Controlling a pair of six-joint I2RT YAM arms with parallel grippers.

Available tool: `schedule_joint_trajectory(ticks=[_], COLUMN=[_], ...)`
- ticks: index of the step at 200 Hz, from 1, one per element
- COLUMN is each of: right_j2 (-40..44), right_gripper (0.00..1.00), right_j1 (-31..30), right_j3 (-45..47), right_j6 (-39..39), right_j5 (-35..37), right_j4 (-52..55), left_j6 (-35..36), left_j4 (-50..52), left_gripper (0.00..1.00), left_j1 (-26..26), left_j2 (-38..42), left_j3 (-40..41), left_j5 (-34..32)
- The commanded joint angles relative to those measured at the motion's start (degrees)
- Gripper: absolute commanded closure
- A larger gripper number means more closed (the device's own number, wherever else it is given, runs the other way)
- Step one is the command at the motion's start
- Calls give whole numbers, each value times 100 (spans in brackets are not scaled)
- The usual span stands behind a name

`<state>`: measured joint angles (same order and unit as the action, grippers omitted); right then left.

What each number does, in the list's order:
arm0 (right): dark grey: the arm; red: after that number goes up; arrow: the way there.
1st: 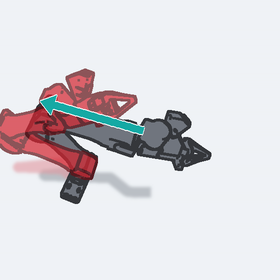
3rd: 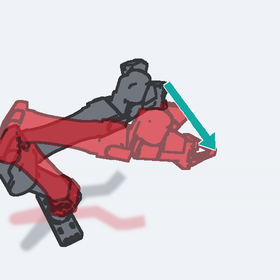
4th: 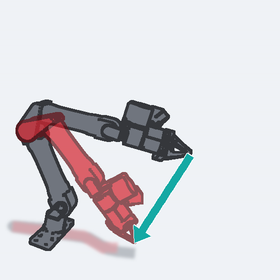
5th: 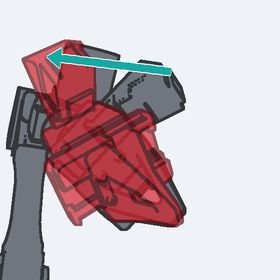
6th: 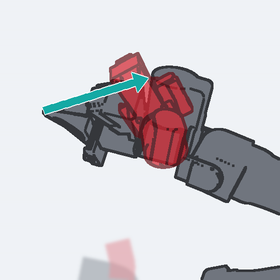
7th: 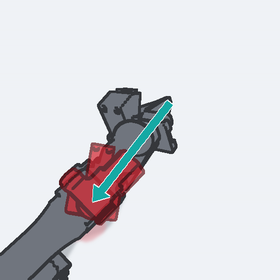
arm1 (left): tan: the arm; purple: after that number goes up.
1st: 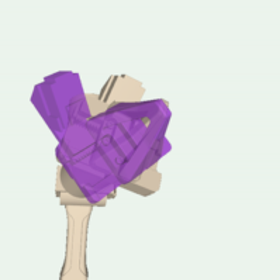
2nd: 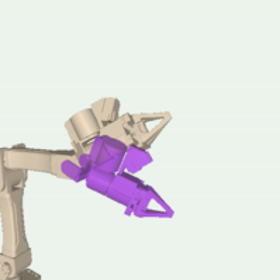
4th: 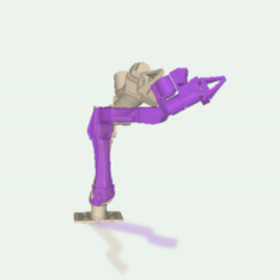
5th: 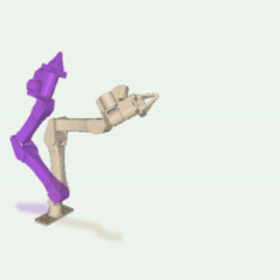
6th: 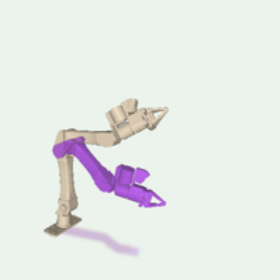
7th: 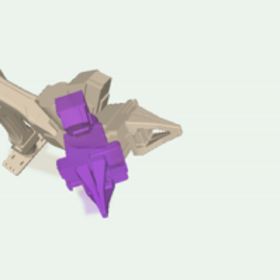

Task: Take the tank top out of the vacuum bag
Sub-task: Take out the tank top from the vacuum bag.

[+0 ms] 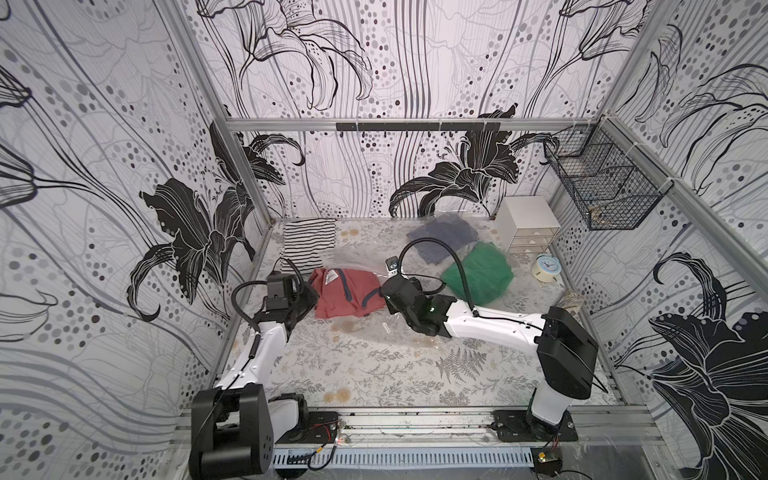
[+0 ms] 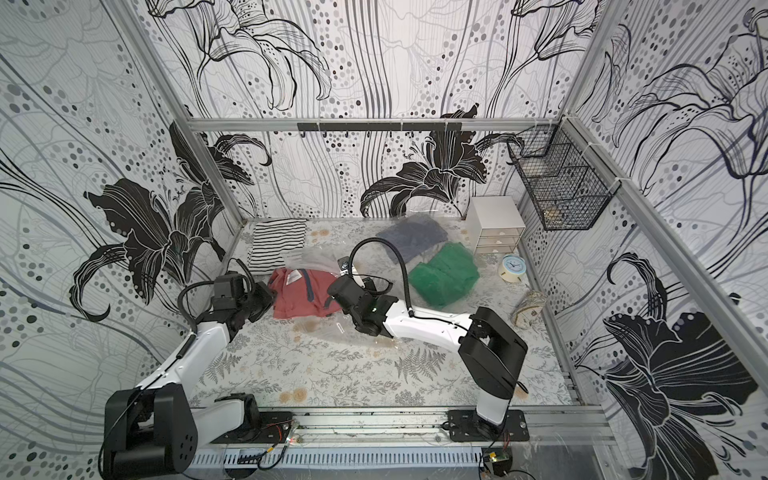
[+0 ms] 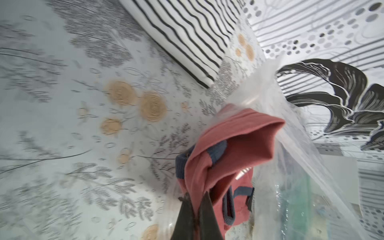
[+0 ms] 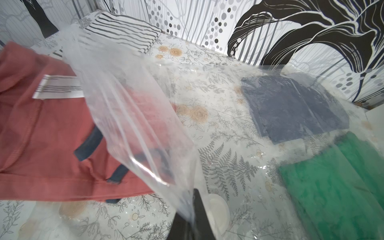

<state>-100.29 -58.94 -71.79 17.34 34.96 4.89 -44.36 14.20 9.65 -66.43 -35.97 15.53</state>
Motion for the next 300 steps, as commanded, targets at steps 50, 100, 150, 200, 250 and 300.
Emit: schedule_joint_trajectory(ticks=[50,100,150,200,250,300], right_j2=[48,121,328,431,573,639], right_gripper=[100,100,100,100,100,100], right_j1=[63,69,80,83,89,93], right_j3=[-30,40,212,318,361,401], right_j6=[92,67,55,32,40,37], right_j5=[53,-46,-60,-53,-49,-55], right_j4=[-48,-168,-310,-379,-392,-436], left_j6=[608,823,1196,1541,1645,1478], left_j4=[1555,1907,2082,2060,1798,1796], left_gripper=[100,100,100,100,100,99], left_j1=[1027,1074,1308,1364,1400,1362], left_j2=[-376,-736,-1744,-2590,-3176,-3315], left_j3=[-392,-1235,-1832,-2348,-2797,-2714], left_j5=[-1600,-2964,-3568,-4047,-4040,-4194])
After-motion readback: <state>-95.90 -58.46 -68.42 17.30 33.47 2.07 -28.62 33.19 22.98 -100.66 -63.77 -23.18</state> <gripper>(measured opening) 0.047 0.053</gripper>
